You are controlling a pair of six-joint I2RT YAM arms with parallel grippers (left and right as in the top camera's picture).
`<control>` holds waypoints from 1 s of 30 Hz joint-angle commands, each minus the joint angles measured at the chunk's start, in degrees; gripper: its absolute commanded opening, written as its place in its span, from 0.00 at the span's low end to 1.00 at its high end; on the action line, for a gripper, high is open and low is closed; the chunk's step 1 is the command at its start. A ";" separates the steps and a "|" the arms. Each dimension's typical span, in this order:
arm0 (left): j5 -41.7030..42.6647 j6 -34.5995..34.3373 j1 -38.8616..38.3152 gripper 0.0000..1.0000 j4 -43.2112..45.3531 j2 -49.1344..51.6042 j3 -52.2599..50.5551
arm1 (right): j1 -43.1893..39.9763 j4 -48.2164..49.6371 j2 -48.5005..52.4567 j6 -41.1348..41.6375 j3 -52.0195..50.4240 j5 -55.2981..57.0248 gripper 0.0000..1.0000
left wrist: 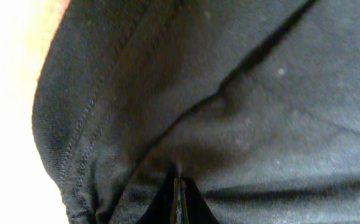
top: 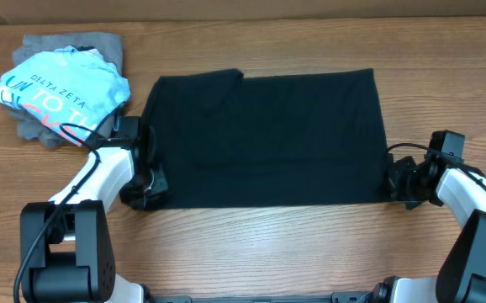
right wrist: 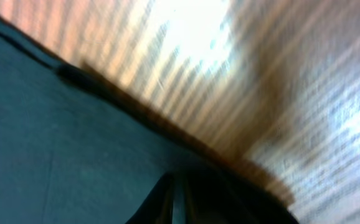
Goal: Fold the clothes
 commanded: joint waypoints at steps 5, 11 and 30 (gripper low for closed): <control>-7.98 -3.04 3.50 0.05 -8.81 1.36 -2.29 | -0.26 -12.31 1.88 1.51 -1.14 8.94 0.04; -6.56 -0.07 1.75 0.14 -10.32 -0.94 0.87 | -0.26 -18.01 -2.80 0.52 3.19 9.09 0.06; 4.44 17.09 -11.41 0.69 -1.77 -1.38 25.35 | -0.24 -16.76 -10.32 -10.88 23.82 -9.66 0.66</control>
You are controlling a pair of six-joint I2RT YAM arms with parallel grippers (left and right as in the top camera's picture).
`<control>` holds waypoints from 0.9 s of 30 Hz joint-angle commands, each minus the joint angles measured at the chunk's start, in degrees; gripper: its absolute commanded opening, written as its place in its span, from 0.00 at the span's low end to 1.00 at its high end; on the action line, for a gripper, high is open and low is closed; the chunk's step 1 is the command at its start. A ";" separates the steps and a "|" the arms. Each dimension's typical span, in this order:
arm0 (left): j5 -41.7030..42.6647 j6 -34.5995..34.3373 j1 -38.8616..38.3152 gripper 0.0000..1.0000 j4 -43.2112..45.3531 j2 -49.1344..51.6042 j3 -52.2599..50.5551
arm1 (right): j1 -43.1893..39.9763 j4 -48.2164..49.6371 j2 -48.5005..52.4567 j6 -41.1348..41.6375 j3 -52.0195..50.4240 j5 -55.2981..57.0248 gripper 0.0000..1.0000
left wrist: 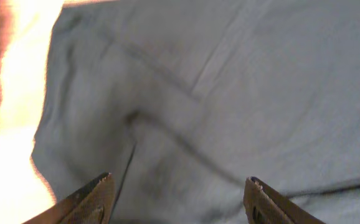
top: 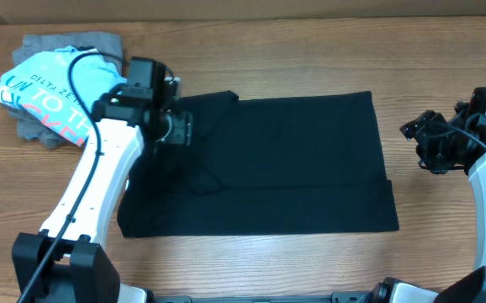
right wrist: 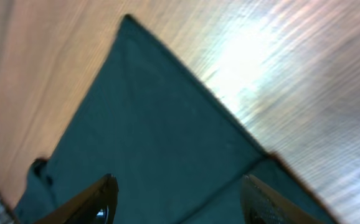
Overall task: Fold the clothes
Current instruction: 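Move both grippers to the top edge corners and grasp them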
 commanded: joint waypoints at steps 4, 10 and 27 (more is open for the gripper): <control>1.20 4.00 -0.98 0.68 7.82 9.64 0.57 | -0.17 0.55 -0.68 -1.05 1.25 -4.26 0.66; 5.38 4.17 -1.20 0.65 14.32 18.88 0.59 | -0.17 0.31 -0.68 -1.07 1.25 -4.00 0.67; 2.99 1.55 -3.89 0.13 16.63 23.23 0.59 | -0.17 0.31 -0.46 -1.49 0.92 -2.56 0.67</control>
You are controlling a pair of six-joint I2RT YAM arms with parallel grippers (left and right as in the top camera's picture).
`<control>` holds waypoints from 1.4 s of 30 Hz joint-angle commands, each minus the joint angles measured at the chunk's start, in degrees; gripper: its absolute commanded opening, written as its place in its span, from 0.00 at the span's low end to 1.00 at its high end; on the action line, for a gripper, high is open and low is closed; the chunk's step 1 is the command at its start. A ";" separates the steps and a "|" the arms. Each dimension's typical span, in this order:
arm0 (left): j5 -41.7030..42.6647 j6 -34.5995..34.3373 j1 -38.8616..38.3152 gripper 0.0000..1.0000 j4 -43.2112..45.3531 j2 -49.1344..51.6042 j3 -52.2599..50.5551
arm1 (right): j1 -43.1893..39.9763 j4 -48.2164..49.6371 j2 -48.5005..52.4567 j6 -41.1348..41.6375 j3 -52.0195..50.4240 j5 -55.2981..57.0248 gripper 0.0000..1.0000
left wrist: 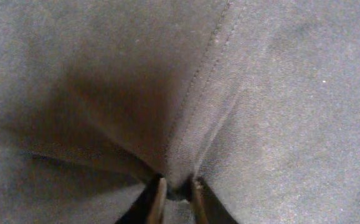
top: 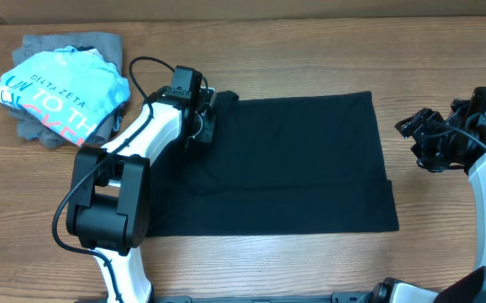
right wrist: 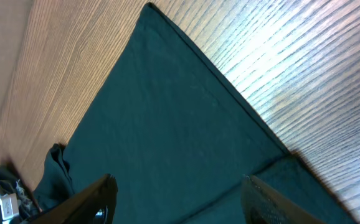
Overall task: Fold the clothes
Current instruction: 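Move both grippers to the top edge corners and grasp them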
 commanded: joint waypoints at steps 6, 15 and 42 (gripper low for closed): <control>-5.53 -2.49 -0.13 0.04 -4.39 0.96 3.10 | -0.17 1.44 -0.46 -0.83 0.92 0.55 0.67; -13.88 -3.50 -0.11 0.04 -20.09 0.70 19.41 | 1.55 16.96 2.43 -5.53 0.94 0.50 0.59; -16.72 -10.86 0.90 0.04 -32.59 0.55 25.66 | 10.95 27.34 43.30 -9.18 22.69 6.58 0.75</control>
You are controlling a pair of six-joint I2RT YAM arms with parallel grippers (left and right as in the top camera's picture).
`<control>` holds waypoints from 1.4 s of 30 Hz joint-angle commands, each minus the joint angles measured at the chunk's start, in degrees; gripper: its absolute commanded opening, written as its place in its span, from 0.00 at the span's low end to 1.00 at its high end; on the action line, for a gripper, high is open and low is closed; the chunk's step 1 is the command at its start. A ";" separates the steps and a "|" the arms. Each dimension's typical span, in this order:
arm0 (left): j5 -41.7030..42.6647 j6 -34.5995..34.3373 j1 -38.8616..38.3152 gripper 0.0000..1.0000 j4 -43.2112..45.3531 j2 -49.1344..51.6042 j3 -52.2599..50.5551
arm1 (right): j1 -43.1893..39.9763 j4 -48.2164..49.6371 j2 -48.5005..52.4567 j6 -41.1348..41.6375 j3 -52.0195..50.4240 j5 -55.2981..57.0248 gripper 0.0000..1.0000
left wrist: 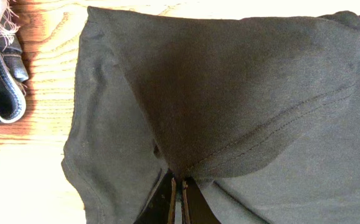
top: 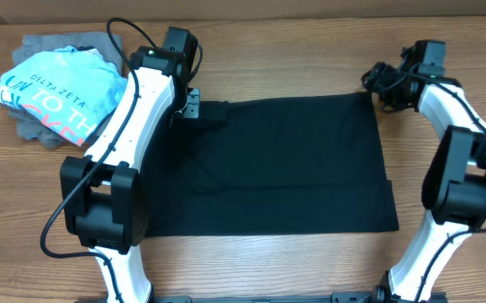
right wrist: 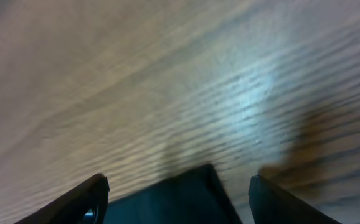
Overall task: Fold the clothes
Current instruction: 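Move both grippers to the top edge corners and grasp them, then fold the top edge down toward the bottom hem with both grippers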
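Note:
A black shirt [top: 277,164] lies spread flat in the middle of the wooden table [top: 445,252]. My left gripper [top: 191,103] is at the shirt's far left corner; in the left wrist view it [left wrist: 178,184] is shut on a pinch of the folded sleeve [left wrist: 242,93]. At the far right corner is my right gripper [top: 377,84]. It [right wrist: 180,202] is open there, and the shirt's black corner [right wrist: 186,196] shows between its two fingers [right wrist: 86,199].
A pile of other clothes sits at the far left: a light blue printed shirt [top: 62,84] on a grey garment [top: 45,46]. A denim edge [left wrist: 2,81] of that pile lies just left of the black shirt. Cardboard runs along the table's back edge [top: 243,7].
My left gripper, still shut on the sleeve fabric, has moved slightly toward the far left corner. The right gripper has moved from beside the shirt's right edge to its far right corner, still open.
Both grippers were first shut on the shirt's near corners. Then both were open, the left over the far left part and the right off the right edge. The left then shut on the sleeve fabric. Now both are at the far corners.

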 commanded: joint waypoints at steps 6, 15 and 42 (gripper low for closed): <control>-0.55 -1.68 0.26 0.04 -0.61 0.11 1.62 | 3.19 -0.59 3.48 -1.84 1.33 2.47 0.64; -0.57 -1.66 0.28 0.04 -1.16 0.04 1.73 | 2.58 -2.34 0.48 -1.86 1.38 4.09 0.04; 0.15 -3.82 1.64 0.04 -13.11 -7.69 1.73 | -3.89 -20.02 -11.78 -1.55 1.36 7.72 0.04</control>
